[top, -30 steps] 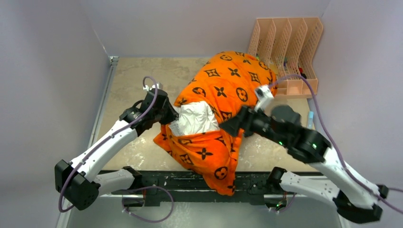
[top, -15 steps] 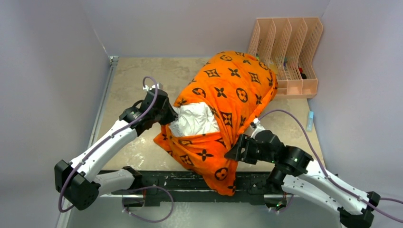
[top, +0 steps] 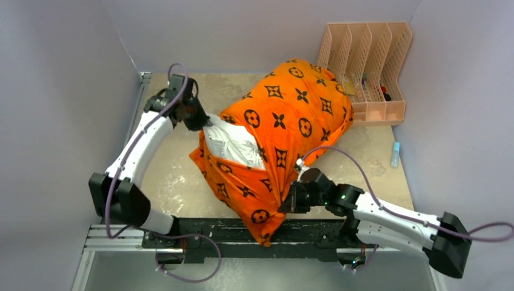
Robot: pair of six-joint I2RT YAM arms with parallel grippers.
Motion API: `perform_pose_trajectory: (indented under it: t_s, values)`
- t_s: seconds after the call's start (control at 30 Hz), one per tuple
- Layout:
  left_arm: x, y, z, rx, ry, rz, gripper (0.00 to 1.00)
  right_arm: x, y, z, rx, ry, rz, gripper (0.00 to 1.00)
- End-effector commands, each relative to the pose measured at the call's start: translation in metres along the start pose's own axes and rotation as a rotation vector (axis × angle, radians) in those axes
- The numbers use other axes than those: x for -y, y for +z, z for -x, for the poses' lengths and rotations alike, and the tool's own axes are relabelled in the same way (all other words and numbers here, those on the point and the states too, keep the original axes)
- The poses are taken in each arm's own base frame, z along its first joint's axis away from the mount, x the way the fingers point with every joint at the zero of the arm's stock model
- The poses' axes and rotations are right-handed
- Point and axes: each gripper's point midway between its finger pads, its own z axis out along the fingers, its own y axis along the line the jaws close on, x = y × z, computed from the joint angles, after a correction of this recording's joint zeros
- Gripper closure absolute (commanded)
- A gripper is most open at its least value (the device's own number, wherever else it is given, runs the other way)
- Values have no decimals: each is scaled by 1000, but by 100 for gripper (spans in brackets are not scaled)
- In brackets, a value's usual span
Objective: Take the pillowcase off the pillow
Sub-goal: Remove the pillow from the pillowcase.
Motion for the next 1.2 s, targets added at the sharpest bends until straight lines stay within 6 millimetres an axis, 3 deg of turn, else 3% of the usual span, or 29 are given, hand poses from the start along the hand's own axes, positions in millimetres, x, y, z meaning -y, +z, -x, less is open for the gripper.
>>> perform_pose_trajectory:
  t_s: [0.0,0.1,0.17,0.2,0.23,0.33,0.37,0.5,0.6,0.7,0.77,0.87,1.0,1.17]
  values:
    - [10,-18,135,308,-80,-129,100,81,-4,-80,-289,-41,-294,100]
    - [20,-23,154,294,-74,-166,100,95,-6,-77,-295,-74,-391,100]
    - [27,-28,151,275,-61,-196,100,93,-8,-54,-212,-109,-470,100]
    - [26,-29,146,268,-60,-205,100,82,-10,-41,-171,-138,-465,100]
    - [23,-32,140,268,-60,-203,100,66,-11,-29,-135,-165,-436,97]
    - [7,-33,109,228,-48,-189,100,13,-28,13,22,-216,-337,45]
    - [4,-37,99,215,-40,-199,100,-3,-39,29,97,-231,-312,36]
    - [-22,-24,58,146,-34,-161,100,-75,-77,80,306,-369,-139,32]
    - [-26,-21,44,109,-32,-168,100,-137,-87,100,369,-552,35,33]
    - [-23,-24,41,101,-28,-185,100,-190,-73,109,351,-685,159,35]
    - [-23,-28,41,108,-25,-180,100,-212,-52,115,305,-717,168,35]
    - [-20,-31,40,104,-27,-195,100,-241,-28,102,149,-818,248,34]
    - [-15,-32,39,97,-36,-213,100,-242,5,109,128,-844,219,34]
    - [-17,-37,38,97,-18,-201,100,-226,25,125,130,-898,89,33]
